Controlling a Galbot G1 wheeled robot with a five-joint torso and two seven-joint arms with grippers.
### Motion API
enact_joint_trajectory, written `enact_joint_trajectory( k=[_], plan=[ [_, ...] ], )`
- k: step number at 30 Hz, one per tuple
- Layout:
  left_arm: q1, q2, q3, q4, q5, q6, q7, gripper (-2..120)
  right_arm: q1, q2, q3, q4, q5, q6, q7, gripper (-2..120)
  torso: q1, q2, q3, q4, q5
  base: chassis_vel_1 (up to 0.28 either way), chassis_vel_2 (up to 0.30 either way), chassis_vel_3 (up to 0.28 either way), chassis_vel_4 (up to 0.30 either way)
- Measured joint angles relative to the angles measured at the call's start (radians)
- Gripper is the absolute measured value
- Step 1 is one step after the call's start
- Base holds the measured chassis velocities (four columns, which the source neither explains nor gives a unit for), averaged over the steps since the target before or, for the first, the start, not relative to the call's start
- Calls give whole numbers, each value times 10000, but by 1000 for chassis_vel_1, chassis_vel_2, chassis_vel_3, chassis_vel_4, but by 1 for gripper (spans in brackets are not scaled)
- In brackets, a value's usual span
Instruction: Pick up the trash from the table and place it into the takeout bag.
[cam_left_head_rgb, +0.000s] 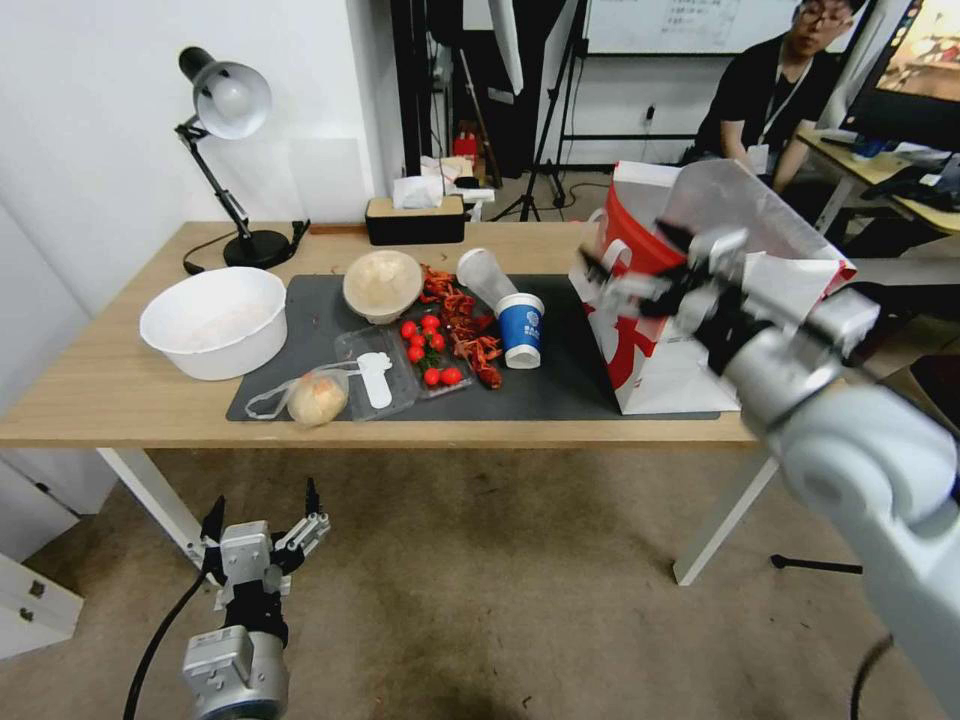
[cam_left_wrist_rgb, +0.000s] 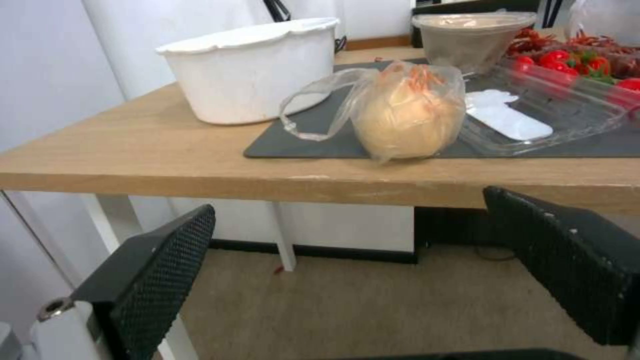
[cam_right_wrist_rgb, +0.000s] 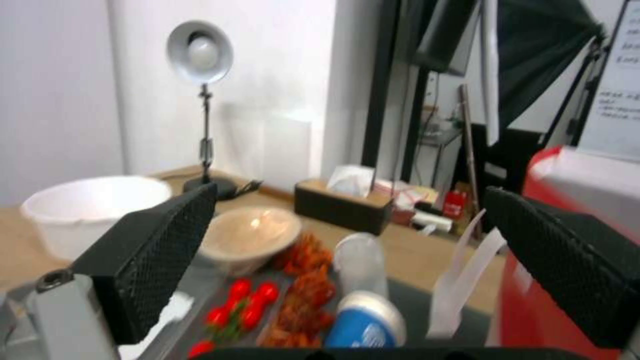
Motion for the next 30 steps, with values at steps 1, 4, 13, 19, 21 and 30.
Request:
enact_joint_trajectory(
  k=[1, 4, 13, 19, 21, 30],
  plan=[
    [0, 0, 0, 0, 0, 0, 0, 100, 0, 0, 0, 0, 0, 0, 0, 100, 0, 0, 0, 0, 0, 0, 0, 0, 0],
    [-25, -11, 42, 15, 0, -20, 5, 100, -1247, 268, 287, 165, -912, 174, -152, 100, 0, 0, 0, 0, -1, 0, 0, 0, 0],
    [-10, 36, 33, 77, -23, -108, 117, 100, -4444, 2120, 804, -498, -3793, 1984, 482, 100, 0, 0, 0, 0, -1, 0, 0, 0, 0],
    [40, 155, 41, 89, -33, -135, 274, 100, -6070, 3493, 500, -1318, -5343, 3979, 1172, 100, 0, 0, 0, -5, -2, 0, 0, 0, 0],
    [80, 215, 39, 89, -38, -150, 383, 100, -6515, 3894, 357, -1702, -5919, 4743, 1256, 100, 0, 1, 0, -2, 0, 0, 0, 0, 0],
    [140, 201, 5, 111, -76, -185, 540, 100, -6769, 4196, 234, -2084, -6018, 5237, 1229, 100, 2, 0, 1, 0, 0, 0, 0, 0, 0]
  ],
)
